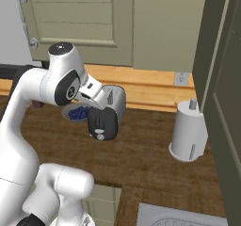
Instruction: Start the toaster. Once the lever pops up, take the bread to the plate on the dining counter.
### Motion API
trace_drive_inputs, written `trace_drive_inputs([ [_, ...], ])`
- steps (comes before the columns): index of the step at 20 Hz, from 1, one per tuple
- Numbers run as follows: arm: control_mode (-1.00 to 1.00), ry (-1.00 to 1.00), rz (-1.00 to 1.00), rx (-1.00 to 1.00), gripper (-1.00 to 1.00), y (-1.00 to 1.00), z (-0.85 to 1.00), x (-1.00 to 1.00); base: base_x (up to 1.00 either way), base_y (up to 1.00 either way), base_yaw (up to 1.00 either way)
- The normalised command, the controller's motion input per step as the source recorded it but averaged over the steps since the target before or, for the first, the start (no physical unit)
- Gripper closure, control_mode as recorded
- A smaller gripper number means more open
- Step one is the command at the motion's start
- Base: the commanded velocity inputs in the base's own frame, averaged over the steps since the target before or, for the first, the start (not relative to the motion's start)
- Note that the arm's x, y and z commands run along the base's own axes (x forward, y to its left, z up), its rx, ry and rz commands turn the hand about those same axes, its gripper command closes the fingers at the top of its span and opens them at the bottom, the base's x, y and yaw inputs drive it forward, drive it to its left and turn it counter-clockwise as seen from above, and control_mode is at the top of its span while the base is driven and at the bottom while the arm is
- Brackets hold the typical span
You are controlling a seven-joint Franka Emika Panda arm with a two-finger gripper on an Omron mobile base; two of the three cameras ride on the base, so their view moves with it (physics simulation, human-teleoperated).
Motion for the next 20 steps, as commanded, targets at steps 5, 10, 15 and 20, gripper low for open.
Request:
trace_drive_inputs([
  [5,-1.00,0.00,0.00,0.00,-1.00,0.00,0.00,0.00,0.00,0.00,0.00],
  [10,-1.00,0.00,0.00,0.00,-1.00,0.00,0.00,0.00,0.00,0.00,0.00],
  [15,-1.00,0.00,0.00,0.00,-1.00,0.00,0.00,0.00,0.00,0.00,0.00],
  [20,-1.00,0.00,0.00,0.00,-1.00,0.00,0.00,0.00,0.00,0.00,0.00],
])
